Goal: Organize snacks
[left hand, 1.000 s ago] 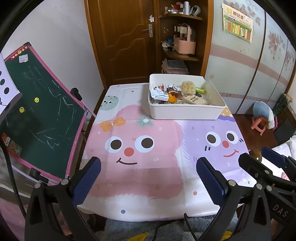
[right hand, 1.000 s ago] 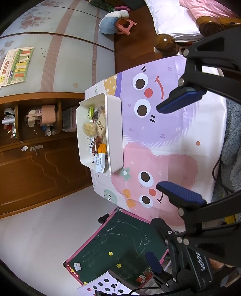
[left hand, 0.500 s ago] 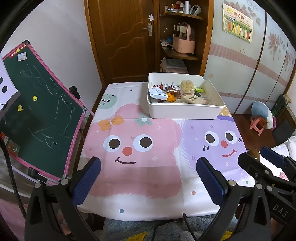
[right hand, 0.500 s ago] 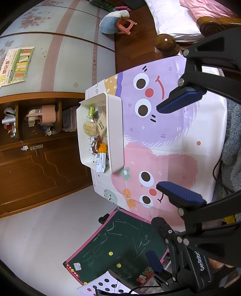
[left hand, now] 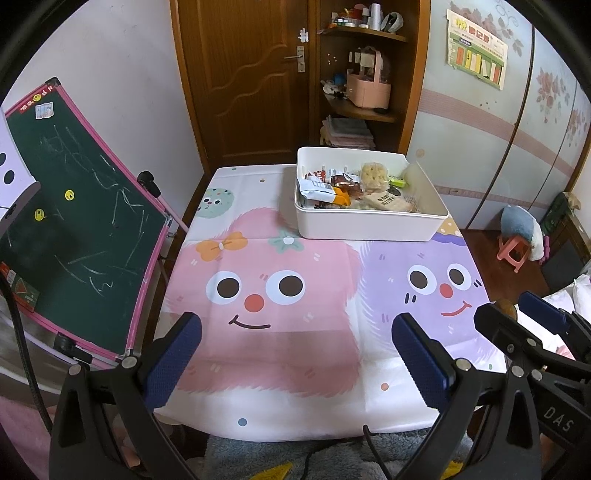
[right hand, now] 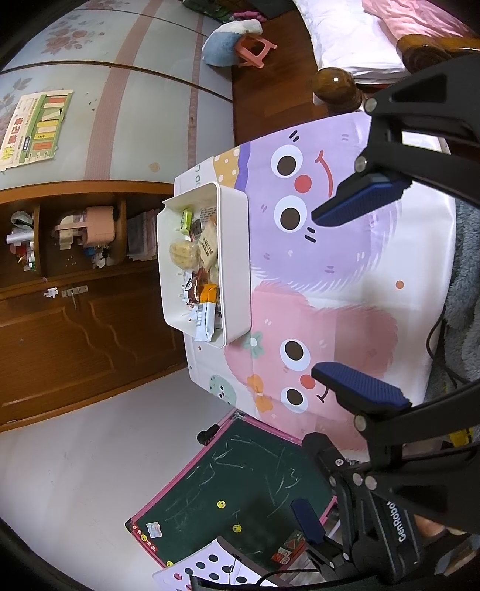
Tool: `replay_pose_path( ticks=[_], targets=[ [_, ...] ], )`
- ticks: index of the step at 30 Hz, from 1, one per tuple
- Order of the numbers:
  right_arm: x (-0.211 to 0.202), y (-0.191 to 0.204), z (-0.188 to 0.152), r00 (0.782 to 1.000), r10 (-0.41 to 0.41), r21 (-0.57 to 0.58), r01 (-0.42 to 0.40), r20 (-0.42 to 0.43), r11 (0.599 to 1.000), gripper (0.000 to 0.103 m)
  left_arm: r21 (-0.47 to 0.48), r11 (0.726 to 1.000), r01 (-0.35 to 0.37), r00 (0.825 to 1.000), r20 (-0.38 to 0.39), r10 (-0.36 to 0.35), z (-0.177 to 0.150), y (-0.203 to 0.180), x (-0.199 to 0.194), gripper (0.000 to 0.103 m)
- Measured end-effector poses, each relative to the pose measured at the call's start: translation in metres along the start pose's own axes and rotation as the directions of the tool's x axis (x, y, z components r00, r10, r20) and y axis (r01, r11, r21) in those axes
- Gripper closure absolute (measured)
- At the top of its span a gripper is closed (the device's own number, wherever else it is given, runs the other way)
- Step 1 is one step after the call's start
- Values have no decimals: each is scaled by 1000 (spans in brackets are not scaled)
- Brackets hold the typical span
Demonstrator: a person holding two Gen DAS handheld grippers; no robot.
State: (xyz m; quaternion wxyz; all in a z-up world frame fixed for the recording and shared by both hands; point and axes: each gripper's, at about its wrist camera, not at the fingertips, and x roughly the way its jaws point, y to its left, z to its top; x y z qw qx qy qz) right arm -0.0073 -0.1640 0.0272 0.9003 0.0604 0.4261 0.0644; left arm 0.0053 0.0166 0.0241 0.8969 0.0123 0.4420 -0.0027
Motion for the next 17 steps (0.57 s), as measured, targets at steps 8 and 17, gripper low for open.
replay_pose_path(
  ticks=[8, 17],
  targets=[
    [2, -5, 5, 1000, 3, 7, -3, -18, 1000, 27, -9, 1000, 9, 1000, -7, -9, 4, -3, -2, 1],
    [2, -8, 4, 1000, 8, 10, -8, -23, 1000, 27, -11, 1000, 11, 1000, -9, -11, 4, -2, -2, 1]
  ],
)
